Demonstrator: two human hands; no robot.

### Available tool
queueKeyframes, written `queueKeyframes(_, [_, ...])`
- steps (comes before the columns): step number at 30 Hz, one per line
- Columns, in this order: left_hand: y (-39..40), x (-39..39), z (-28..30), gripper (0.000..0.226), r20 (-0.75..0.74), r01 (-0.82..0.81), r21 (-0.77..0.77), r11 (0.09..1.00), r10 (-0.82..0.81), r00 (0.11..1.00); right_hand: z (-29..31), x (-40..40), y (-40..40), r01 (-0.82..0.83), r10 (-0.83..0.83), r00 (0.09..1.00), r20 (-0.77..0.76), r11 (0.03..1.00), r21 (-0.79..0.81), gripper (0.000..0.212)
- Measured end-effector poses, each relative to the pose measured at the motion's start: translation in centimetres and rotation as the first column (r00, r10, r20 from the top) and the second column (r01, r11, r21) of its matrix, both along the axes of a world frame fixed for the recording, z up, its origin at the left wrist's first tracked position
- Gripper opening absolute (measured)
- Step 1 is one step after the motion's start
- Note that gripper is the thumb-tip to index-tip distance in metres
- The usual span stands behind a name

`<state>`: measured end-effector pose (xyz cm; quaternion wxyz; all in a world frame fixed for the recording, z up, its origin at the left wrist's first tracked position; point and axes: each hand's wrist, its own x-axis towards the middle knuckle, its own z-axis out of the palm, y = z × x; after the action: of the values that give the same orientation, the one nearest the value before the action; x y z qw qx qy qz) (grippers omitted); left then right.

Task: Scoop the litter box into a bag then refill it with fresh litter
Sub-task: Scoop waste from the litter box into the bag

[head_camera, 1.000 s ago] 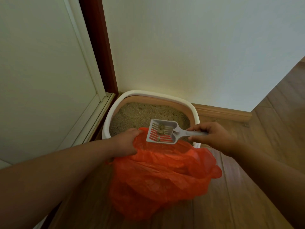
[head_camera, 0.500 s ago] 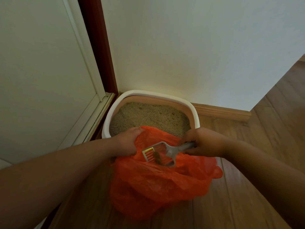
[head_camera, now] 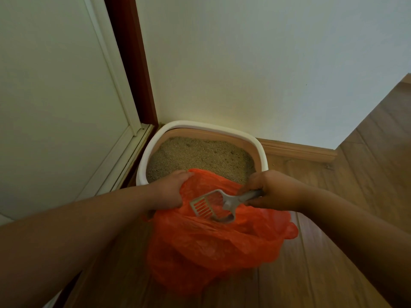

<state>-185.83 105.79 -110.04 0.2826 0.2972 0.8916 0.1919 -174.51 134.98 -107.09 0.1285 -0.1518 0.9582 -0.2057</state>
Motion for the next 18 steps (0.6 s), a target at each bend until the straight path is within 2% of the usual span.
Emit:
queueKeyframes(4, [-0.1, 0.1, 0.0, 0.091, 0.001, 0.010, 0.001, 1.000, -0.010, 1.000, 0.2, 0.1, -0.1, -0.036, 0.035, 0.998, -0.042, 0.999, -0.022, 0.027])
queueKeyframes(7, [-0.2, -0.1, 0.0, 0.089, -0.011, 0.021, -0.009, 1.000, -0.021, 1.000, 0.2, 0.0, -0.1, 0.018, -0.024, 0.998, -0.062, 0.995, -0.102, 0.027])
queueKeyframes(11, [-0.3, -0.2, -0.1, 0.088, -0.001, 0.011, -0.007, 1.000, -0.011, 1.000, -0.4, -0.1, 0.1, 0.022, -0.029, 0.997, -0.074, 0.996, -0.086, 0.028])
queueKeyframes(13, [-0.3, -0.3, -0.1, 0.088, 0.003, 0.004, 0.000, 1.000, -0.004, 1.000, -0.7, -0.3, 0.3, 0.072, -0.078, 0.996, -0.041, 0.989, -0.132, 0.030])
queueKeyframes(16, [-0.2, -0.2, -0.2, 0.085, 0.000, -0.001, 0.012, 1.000, 0.001, 1.000, -0.9, -0.4, 0.4, 0.145, -0.141, 0.989, 0.042, 0.983, -0.111, 0.028])
queueKeyframes(18, [-0.2, -0.3, -0.3, 0.082, -0.004, -0.002, 0.016, 1.000, 0.002, 1.000, -0.7, -0.5, 0.3, 0.226, -0.216, 0.974, 0.074, 0.957, -0.181, 0.029])
